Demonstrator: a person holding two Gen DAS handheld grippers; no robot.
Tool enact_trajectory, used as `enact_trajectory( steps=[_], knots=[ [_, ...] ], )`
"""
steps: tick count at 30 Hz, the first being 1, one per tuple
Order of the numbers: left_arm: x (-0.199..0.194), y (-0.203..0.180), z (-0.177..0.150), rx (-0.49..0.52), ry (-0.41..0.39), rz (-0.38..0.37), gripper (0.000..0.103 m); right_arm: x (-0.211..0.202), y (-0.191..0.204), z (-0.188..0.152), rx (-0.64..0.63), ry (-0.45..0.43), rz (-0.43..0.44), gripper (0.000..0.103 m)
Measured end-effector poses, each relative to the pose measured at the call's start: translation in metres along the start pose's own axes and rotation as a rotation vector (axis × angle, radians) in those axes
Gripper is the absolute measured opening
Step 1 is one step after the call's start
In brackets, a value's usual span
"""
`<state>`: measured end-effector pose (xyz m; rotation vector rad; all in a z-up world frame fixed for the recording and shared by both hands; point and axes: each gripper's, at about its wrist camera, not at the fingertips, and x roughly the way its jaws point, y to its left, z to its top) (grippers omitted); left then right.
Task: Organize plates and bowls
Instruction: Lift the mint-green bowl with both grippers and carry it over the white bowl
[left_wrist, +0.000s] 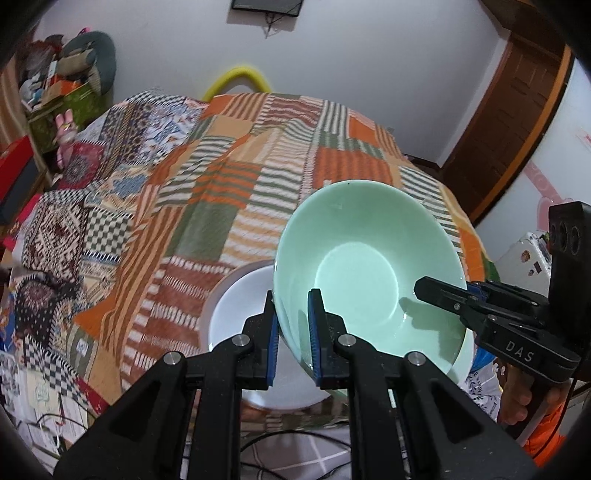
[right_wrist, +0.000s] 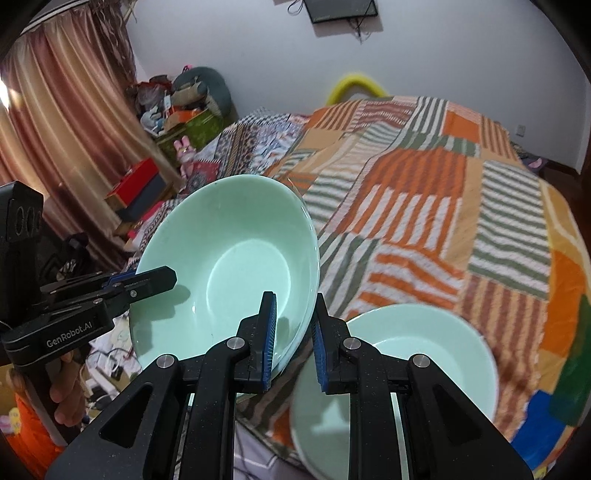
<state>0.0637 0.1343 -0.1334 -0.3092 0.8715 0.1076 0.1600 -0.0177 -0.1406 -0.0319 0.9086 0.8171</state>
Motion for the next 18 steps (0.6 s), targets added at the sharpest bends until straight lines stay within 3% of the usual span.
enact_trajectory(
  steps=[18],
  knots=[
    [0.025, 0.044, -0.036, -0.091, 0.078, 0.051, 0.014, 0.042, 0.028, -0.015, -0.042, 0.117, 0.011, 0.017]
  ],
)
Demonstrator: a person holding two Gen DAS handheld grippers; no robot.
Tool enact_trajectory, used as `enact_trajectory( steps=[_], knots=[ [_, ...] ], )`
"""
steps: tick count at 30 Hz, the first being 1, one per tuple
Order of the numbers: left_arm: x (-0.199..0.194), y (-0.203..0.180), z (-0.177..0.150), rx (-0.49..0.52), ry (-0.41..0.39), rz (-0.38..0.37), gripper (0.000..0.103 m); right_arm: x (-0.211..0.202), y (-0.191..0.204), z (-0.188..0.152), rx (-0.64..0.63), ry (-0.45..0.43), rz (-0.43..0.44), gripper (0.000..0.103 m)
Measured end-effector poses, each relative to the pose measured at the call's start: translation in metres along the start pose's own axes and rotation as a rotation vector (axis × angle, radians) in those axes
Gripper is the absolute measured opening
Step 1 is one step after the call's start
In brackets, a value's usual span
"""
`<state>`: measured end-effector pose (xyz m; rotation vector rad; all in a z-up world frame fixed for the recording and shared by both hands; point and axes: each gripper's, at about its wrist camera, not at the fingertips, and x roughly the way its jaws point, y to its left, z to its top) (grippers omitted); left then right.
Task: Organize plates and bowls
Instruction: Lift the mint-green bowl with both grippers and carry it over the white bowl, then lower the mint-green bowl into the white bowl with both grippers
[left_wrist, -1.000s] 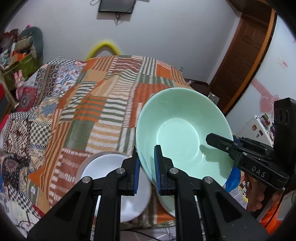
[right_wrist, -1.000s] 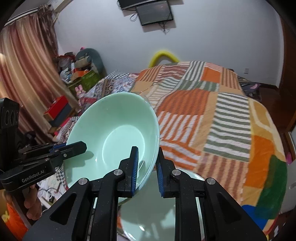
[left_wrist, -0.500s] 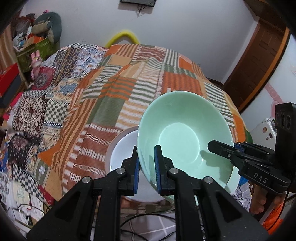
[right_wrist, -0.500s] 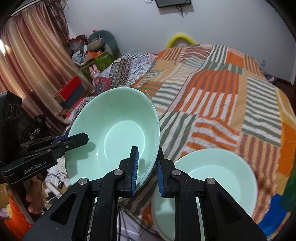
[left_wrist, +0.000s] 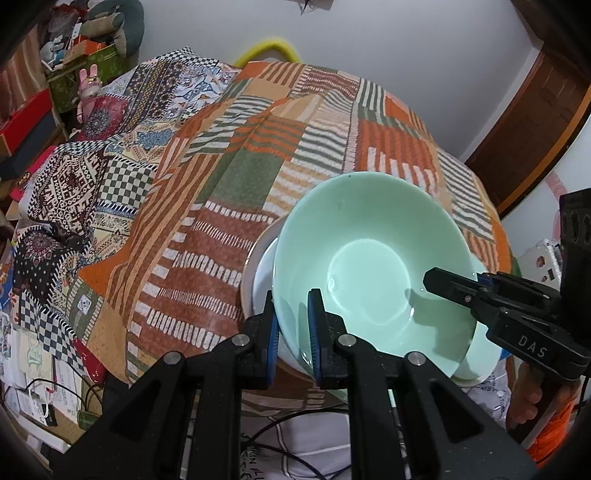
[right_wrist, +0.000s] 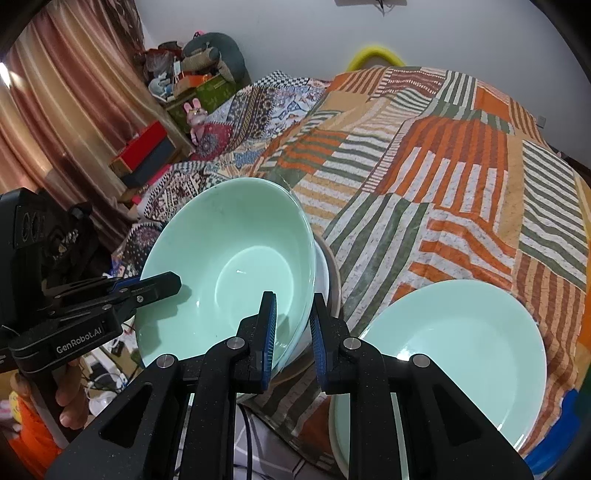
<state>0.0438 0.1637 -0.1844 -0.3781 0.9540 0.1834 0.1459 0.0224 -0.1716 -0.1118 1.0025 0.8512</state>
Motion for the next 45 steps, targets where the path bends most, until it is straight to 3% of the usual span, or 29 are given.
enact_trajectory(
  steps=[6, 18, 45],
  knots=[
    [0.009, 0.003, -0.004, 0.024, 0.0, 0.048, 0.014, 0.012, 0.003, -0.002, -0.008, 0.033, -0.018, 0.017],
    [0.03, 0.019, -0.008, -0.018, 0.047, 0.049, 0.014, 0.03, 0.01, -0.002, -0.019, 0.068, -0.033, 0.018],
    [0.04, 0.017, -0.008, 0.032, 0.057, 0.12, 0.017, 0.027, 0.018, -0.004, -0.098, 0.047, -0.084, 0.022]
  ],
)
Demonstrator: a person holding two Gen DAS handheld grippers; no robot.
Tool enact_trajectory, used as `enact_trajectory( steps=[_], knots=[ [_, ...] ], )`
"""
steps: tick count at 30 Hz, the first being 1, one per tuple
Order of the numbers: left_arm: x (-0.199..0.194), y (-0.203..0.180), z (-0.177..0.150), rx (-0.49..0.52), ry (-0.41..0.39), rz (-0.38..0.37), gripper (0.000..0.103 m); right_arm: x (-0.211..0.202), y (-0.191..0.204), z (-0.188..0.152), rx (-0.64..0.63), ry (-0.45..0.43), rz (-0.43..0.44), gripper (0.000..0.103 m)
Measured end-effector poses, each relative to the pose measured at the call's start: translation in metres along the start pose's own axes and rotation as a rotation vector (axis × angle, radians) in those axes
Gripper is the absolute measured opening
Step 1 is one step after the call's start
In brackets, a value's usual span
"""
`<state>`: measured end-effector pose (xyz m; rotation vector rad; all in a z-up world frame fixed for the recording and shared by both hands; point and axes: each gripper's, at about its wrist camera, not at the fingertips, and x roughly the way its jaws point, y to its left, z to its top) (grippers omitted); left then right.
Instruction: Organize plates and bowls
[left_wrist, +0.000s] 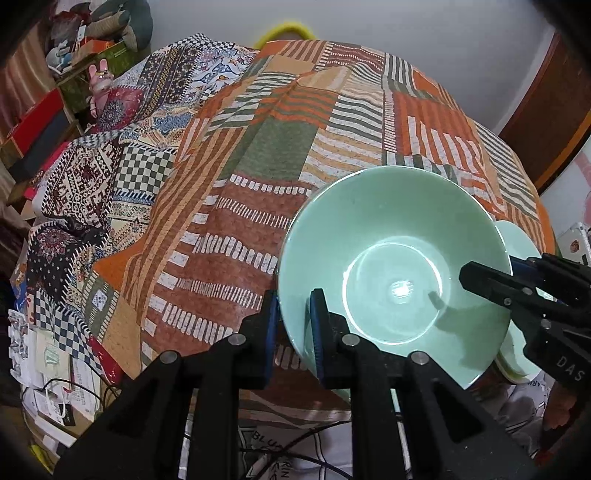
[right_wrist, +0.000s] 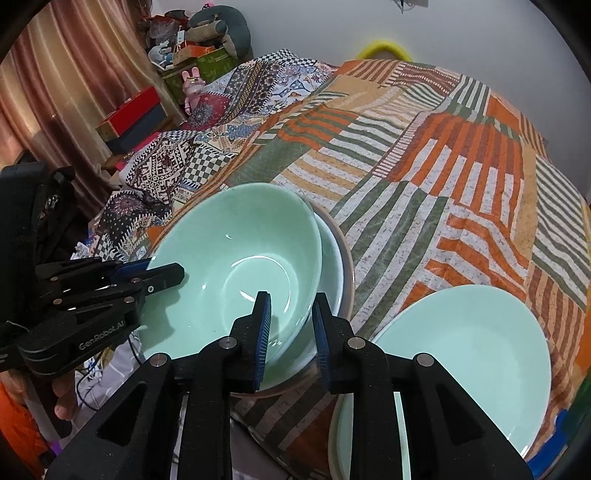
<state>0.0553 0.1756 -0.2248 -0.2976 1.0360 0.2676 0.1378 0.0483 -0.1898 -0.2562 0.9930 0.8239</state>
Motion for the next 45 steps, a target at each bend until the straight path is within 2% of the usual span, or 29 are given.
enact_trajectory(
  steps=[2, 7, 9, 11, 12, 15, 19, 28, 34, 40, 45],
  knots=[
    [-0.005, 0.0, 0.001, 0.002, -0.011, -0.006, 0.019, -0.001, -0.001, -0.001, 0.003, -0.001, 0.006, 0.022],
    [-0.017, 0.0, 0.003, -0.008, -0.044, -0.019, 0.031, -0.006, -0.001, -0.001, 0.008, -0.009, 0.001, 0.023],
    [-0.022, 0.001, 0.004, -0.015, -0.055, -0.027, 0.036, -0.013, 0.0, -0.001, -0.01, -0.036, -0.03, 0.03],
    [-0.028, 0.002, 0.005, -0.024, -0.07, -0.034, 0.04, -0.02, -0.001, -0.001, -0.017, -0.066, -0.024, 0.04],
    [-0.03, 0.002, 0.005, -0.028, -0.075, -0.036, 0.04, -0.024, -0.001, 0.0, -0.018, -0.079, -0.026, 0.042],
    [-0.034, 0.005, 0.005, -0.041, -0.088, -0.048, 0.042, -0.029, -0.005, 0.002, -0.013, -0.096, -0.032, 0.044],
    [-0.031, 0.012, 0.002, -0.061, -0.084, -0.052, 0.05, -0.025, -0.011, 0.004, 0.016, -0.088, -0.027, 0.044],
    [0.003, 0.018, -0.006, -0.097, 0.011, -0.121, 0.05, 0.002, -0.02, 0.001, 0.066, -0.005, 0.0, 0.044],
    [0.022, 0.02, -0.006, -0.117, 0.044, -0.16, 0.05, 0.014, -0.022, 0.002, 0.072, 0.026, 0.013, 0.044],
    [0.034, 0.019, -0.005, -0.119, 0.063, -0.187, 0.039, 0.025, -0.025, 0.003, 0.089, 0.052, 0.029, 0.043],
    [0.038, 0.015, -0.003, -0.115, 0.069, -0.211, 0.03, 0.034, -0.026, 0.002, 0.088, 0.079, 0.039, 0.031]
  ],
)
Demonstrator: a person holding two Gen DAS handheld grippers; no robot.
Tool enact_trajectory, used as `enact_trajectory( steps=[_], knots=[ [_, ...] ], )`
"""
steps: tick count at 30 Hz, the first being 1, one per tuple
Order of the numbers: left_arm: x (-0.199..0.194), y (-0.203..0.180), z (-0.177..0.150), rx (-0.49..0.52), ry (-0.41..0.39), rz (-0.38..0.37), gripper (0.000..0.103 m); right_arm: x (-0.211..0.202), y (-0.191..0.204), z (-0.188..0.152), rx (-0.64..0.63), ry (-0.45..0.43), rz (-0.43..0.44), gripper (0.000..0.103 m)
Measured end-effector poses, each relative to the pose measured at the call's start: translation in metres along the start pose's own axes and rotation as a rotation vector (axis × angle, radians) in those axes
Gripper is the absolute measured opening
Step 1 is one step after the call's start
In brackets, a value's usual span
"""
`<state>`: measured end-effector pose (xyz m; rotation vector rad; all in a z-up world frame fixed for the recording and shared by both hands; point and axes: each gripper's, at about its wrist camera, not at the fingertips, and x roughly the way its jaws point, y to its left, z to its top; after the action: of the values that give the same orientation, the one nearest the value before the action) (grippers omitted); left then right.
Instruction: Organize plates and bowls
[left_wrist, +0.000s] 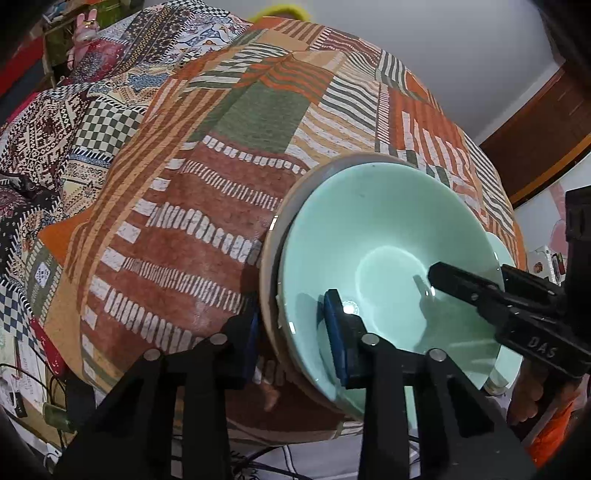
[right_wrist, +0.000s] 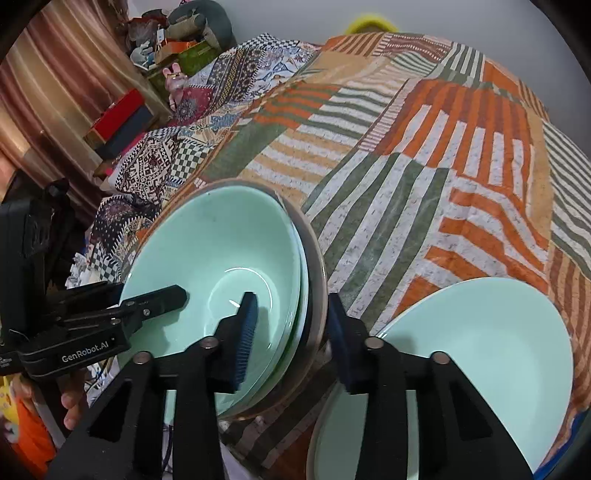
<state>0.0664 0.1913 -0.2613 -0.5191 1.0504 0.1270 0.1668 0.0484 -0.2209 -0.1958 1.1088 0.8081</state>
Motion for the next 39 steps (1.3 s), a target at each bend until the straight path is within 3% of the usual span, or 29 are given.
enact_trajectory(
  steps=[21, 39],
  knots=[
    [-0.018, -0.016, -0.001, 0.02, -0.017, 0.048, 0.03, -0.01, 0.003, 0.002, 0.022, 0.008, -0.037, 0.03],
    [-0.083, -0.054, 0.005, 0.07, -0.176, 0.043, 0.03, -0.074, 0.01, 0.003, 0.015, -0.16, -0.016, 0.03]
  ],
)
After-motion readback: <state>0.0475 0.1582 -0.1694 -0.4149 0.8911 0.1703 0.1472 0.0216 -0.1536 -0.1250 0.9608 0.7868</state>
